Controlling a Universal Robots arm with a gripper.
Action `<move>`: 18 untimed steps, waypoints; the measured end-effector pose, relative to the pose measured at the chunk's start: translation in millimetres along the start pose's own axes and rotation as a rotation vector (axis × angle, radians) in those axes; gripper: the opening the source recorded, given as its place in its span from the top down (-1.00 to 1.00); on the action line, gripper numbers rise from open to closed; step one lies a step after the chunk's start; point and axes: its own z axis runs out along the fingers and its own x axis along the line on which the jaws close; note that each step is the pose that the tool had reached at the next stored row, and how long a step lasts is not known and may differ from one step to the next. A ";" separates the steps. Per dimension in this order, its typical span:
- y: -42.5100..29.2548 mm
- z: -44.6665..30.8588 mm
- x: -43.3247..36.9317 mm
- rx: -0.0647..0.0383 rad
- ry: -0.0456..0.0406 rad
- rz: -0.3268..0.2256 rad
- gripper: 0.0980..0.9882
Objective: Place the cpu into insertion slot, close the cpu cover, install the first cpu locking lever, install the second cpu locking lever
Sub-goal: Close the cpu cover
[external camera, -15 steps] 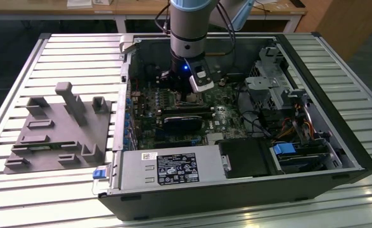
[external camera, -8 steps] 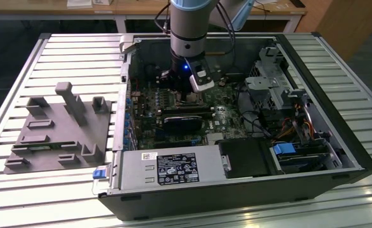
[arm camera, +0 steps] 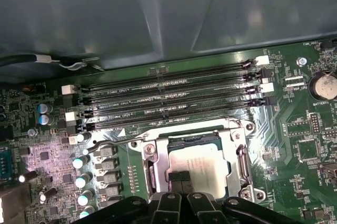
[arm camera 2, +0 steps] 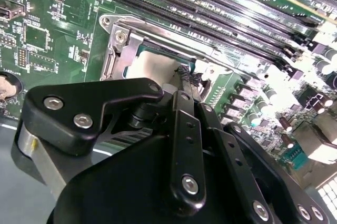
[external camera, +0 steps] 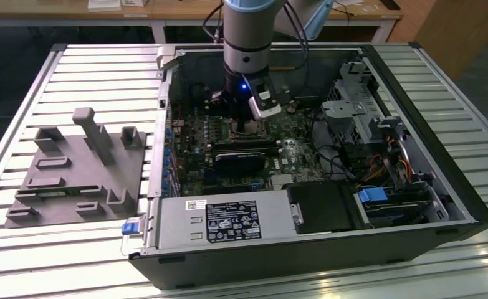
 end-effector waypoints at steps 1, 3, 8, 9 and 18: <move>0.0 -0.8 0.0 0.000 0.0000 0.000 0.98; 0.2 -2.8 0.0 0.000 0.0000 -0.001 0.98; -0.9 -3.7 -0.1 0.000 0.0001 -0.001 0.98; -1.6 -3.7 -0.3 0.000 0.0000 -0.001 0.98; -2.6 1.5 -0.3 0.000 0.0007 -0.010 0.98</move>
